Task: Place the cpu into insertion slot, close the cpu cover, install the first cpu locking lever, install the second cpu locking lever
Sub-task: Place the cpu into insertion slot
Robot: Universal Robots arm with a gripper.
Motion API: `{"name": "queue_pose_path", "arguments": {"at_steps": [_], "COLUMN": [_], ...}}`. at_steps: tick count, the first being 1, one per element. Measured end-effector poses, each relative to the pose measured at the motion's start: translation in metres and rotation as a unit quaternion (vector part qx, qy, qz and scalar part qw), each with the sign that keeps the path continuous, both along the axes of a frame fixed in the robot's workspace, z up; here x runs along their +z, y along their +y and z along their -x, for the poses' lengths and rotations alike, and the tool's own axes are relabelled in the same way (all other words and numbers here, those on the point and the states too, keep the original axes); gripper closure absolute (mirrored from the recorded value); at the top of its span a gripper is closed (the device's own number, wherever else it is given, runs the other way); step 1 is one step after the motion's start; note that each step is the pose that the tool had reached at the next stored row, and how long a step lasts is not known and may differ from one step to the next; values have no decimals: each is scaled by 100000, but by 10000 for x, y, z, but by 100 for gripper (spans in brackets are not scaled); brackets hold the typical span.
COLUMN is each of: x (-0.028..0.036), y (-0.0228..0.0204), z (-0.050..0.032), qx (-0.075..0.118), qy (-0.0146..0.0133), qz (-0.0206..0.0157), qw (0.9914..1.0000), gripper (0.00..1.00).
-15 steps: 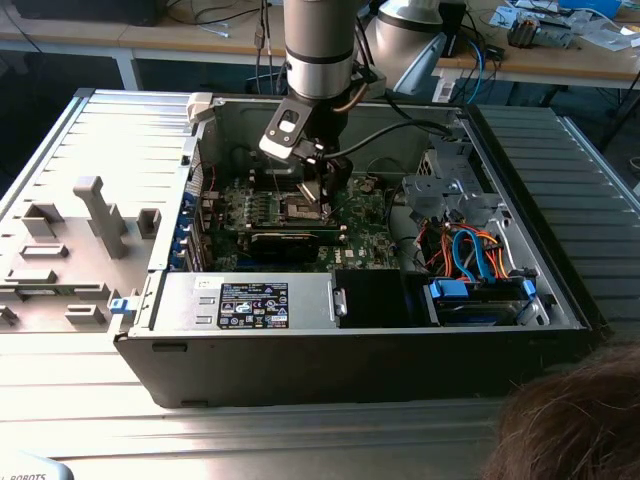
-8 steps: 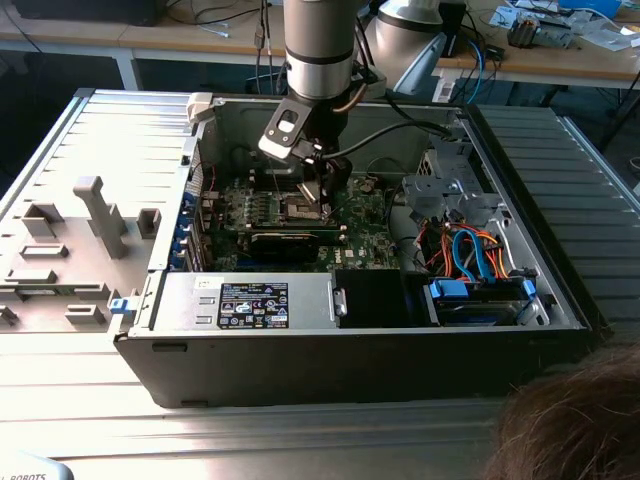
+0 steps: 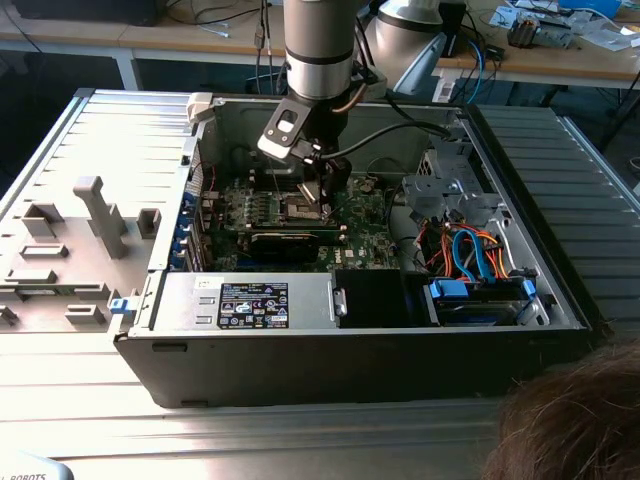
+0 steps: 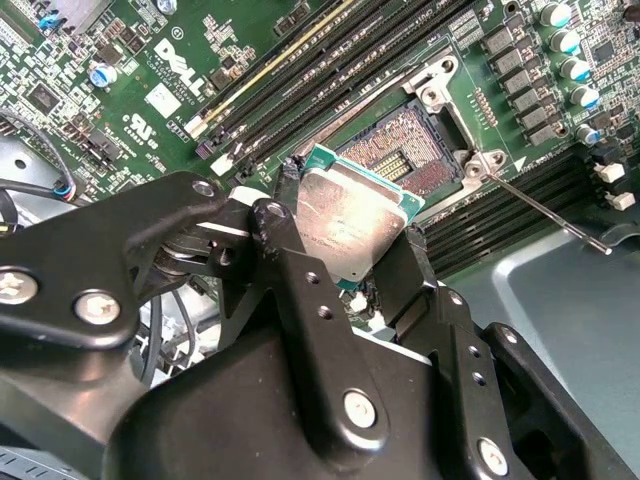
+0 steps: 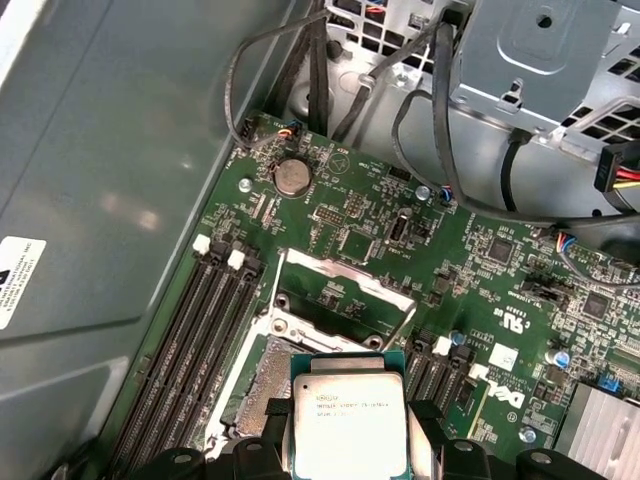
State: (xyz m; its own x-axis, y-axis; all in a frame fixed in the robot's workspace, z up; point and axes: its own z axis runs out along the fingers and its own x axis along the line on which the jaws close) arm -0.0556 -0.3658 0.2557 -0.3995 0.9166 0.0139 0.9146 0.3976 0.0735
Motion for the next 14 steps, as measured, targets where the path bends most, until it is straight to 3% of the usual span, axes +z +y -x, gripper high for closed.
{"name": "queue_pose_path", "arguments": {"at_steps": [14], "x": [-8], "y": [0], "z": [0], "qx": [-1386], "qy": [-3], "qz": [-1], "qw": [99990], "gripper": [45]}}
